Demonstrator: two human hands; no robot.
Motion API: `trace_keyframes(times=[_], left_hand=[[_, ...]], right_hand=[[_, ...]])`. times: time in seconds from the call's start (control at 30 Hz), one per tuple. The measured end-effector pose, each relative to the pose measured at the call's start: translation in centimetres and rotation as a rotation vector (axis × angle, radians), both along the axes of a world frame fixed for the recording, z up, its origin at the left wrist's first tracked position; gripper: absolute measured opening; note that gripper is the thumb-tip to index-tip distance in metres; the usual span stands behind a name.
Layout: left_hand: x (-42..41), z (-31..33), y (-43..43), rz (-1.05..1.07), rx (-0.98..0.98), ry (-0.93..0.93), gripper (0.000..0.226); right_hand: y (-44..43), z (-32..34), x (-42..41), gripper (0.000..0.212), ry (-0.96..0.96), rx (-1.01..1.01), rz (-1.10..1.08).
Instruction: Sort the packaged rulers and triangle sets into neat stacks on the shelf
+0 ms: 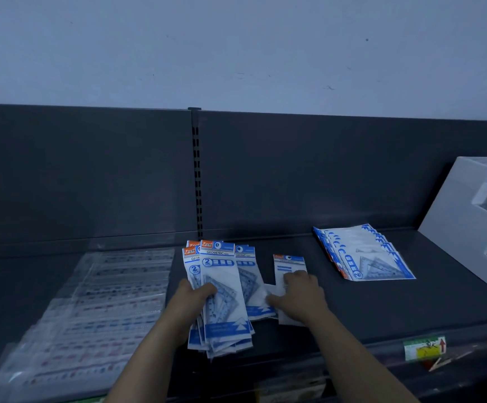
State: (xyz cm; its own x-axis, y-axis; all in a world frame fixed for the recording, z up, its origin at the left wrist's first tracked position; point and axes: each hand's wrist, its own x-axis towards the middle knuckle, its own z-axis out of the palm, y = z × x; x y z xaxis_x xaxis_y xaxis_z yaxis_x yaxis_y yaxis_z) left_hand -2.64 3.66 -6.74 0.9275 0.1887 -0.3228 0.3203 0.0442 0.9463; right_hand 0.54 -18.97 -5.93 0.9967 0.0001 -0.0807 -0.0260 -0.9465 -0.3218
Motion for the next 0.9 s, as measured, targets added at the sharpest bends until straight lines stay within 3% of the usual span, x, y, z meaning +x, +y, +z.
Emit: trace_keyframes(times=[0.1, 0.2, 0.27, 0.4, 0.67, 0.83, 0.9], left_hand=[[-0.3, 0.3, -0.5, -0.008, -0.016, -0.016, 0.024], [-0.6, 0.4, -0.9, -0.017, -0.019, -0.027, 0.015], [-0.8, 0.4, -1.0, -0.027, -0.018, -0.024, 0.018], [-0.9, 0.3, -1.0, -0.008, -0.035, -0.017, 0.021], [-1.3, 0.3, -0.9, 0.007, -0.031, -0.004, 0.023], [-1.5, 0.3, -0.9, 0.003, -0.021, 0.002, 0.029], [-1.5, 0.4, -1.0, 0.011, -0.016, 0.004, 0.021]], right_hand=[[-0.6, -0.1, 0.1, 0.033, -0.087, 0.01, -0.072], [-1.7, 0.2, 0.3, 0.025, -0.093, 0.058, -0.134], [-1.7, 0.3, 0.2, 0.037, -0.101, 0.084, -0.173], [-0.3, 0.3, -0.4, 0.075, -0.013, -0.082, -0.134], [-0.5, 0.8, -0.6, 0.046, -0.008, -0.012, -0.121], [0.3, 0.5, -0.4, 0.057, -0.058, -0.037, -0.169], [0.4, 0.3, -0.1, 0.058, -0.093, -0.035, -0.209]])
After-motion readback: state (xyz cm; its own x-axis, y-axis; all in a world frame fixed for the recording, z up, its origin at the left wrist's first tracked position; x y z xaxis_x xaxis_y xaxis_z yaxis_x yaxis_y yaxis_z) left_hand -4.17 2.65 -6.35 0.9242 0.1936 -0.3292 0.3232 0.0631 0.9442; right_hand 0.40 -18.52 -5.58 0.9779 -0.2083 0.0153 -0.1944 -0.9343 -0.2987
